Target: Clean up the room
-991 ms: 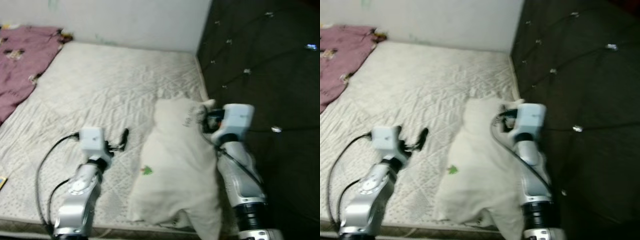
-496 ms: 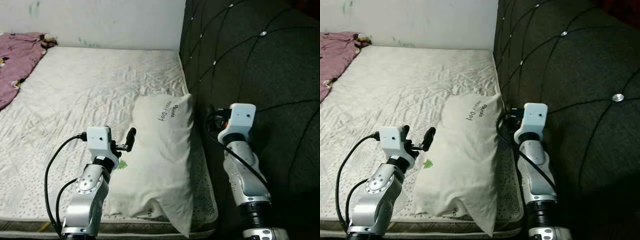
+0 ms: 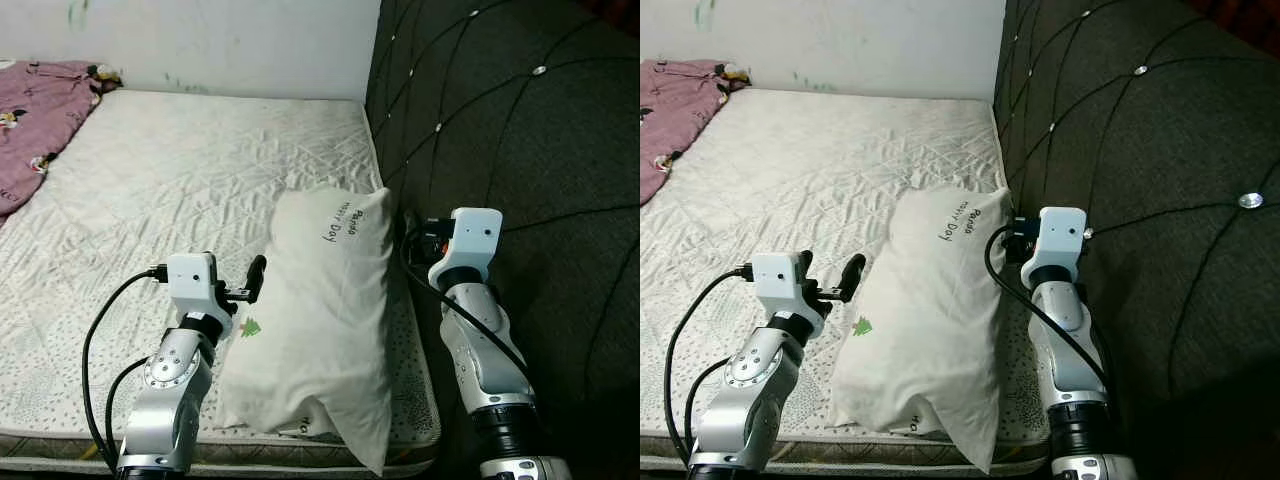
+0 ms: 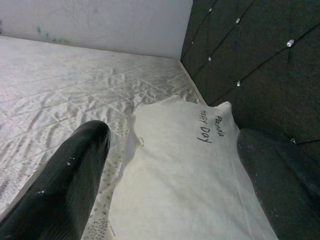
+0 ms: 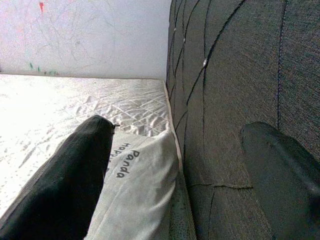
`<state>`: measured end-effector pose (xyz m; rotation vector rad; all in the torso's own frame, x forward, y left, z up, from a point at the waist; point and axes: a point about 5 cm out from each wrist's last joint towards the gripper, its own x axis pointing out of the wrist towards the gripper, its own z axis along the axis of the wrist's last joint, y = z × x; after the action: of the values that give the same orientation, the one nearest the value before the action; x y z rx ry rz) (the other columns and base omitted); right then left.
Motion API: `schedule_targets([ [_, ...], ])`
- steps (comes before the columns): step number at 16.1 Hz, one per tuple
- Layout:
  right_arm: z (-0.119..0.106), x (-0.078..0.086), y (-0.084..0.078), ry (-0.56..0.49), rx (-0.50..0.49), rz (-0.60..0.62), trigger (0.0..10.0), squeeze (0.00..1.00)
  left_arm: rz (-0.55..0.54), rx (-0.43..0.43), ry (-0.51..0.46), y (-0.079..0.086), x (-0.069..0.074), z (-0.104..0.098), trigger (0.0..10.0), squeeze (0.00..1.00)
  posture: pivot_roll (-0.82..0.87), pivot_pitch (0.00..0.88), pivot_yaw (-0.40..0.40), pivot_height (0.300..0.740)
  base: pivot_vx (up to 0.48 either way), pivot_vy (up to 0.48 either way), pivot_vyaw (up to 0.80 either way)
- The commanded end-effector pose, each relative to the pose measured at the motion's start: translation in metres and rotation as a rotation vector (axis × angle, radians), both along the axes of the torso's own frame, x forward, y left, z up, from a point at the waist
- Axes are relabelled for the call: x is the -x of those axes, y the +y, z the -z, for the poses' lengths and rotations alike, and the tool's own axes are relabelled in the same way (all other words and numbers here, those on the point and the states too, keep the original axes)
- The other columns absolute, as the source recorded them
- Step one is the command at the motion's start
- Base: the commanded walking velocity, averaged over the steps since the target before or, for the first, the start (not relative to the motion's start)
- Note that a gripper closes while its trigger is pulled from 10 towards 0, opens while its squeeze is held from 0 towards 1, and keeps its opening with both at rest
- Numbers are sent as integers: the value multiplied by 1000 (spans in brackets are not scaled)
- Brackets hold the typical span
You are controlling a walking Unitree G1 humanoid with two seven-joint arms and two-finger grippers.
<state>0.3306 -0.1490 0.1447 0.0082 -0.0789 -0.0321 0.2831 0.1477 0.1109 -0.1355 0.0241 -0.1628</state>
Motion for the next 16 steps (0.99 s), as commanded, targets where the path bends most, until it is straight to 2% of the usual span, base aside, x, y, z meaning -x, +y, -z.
schedule_targets([
  [1, -1, 1, 0, -7, -3, -6, 10000, 0, -3, -1, -4, 1, 2, -1, 10000, 0, -34, 85, -35, 727, 0, 0, 0],
  [4, 1, 4, 0, 0, -1, -12, 10000, 0, -4, 1, 6, 0, 6, 2, 10000, 0, -35, 94, -37, 692, 0, 0, 0],
  [8, 0, 2, 1, -3, 3, -23, 10000, 0, -1, 9, -5, 0, 2, -2, 10000, 0, -36, 97, -40, 637, 0, 0, 0],
  [14, 2, 0, -1, 8, 11, -33, 10000, 0, -9, 13, 1, 0, 4, 0, 10000, 0, -36, 100, -40, 591, 0, 0, 0],
  [16, 3, -1, -1, 19, 17, -43, 10000, 0, -12, 15, 0, 0, 3, 0, 10000, 0, -36, 100, -40, 591, 0, 0, 0],
])
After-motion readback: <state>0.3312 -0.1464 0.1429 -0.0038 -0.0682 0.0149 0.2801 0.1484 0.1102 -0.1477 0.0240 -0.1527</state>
